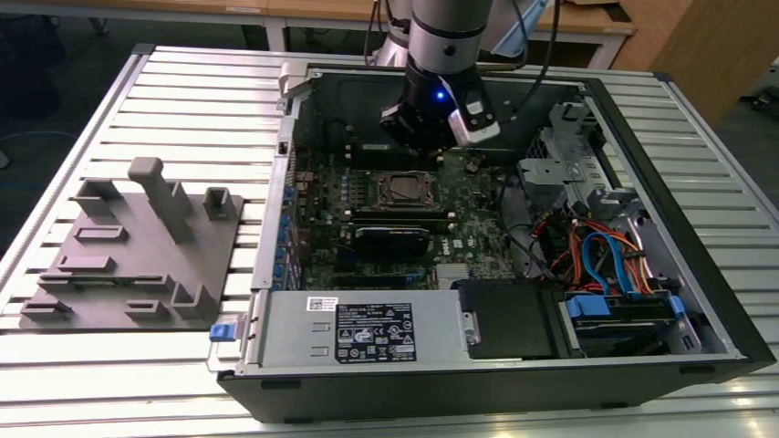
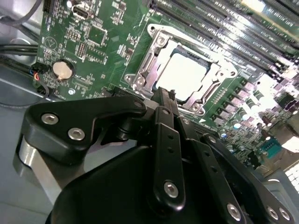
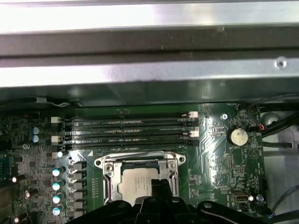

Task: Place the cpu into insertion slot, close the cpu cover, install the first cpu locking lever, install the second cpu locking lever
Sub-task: 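Install the second cpu locking lever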

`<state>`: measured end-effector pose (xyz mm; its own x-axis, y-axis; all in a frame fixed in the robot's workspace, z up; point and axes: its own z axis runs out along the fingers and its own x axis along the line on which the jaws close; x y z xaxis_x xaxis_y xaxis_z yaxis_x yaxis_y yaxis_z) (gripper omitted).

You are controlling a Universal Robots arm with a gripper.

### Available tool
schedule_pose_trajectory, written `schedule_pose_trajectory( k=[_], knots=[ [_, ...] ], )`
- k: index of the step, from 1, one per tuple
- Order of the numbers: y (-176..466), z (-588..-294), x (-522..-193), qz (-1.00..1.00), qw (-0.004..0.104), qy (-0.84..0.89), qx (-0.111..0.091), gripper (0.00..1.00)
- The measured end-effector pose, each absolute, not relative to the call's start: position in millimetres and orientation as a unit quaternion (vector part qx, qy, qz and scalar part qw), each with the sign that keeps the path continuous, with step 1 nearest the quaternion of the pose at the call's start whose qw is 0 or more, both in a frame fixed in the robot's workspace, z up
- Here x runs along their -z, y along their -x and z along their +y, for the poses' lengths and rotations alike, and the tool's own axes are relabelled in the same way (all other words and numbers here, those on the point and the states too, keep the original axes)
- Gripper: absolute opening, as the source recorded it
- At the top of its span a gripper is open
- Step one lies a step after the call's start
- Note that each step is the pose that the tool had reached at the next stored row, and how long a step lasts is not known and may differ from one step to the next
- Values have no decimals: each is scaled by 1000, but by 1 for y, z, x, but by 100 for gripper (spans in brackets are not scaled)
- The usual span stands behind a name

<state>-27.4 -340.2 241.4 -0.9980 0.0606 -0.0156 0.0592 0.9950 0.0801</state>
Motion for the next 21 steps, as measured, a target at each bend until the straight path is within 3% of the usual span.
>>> schedule_pose_trajectory(
  k=[21],
  knots=[
    [27, -350, -241, 999, 9, -30, -40, 10]
  ],
)
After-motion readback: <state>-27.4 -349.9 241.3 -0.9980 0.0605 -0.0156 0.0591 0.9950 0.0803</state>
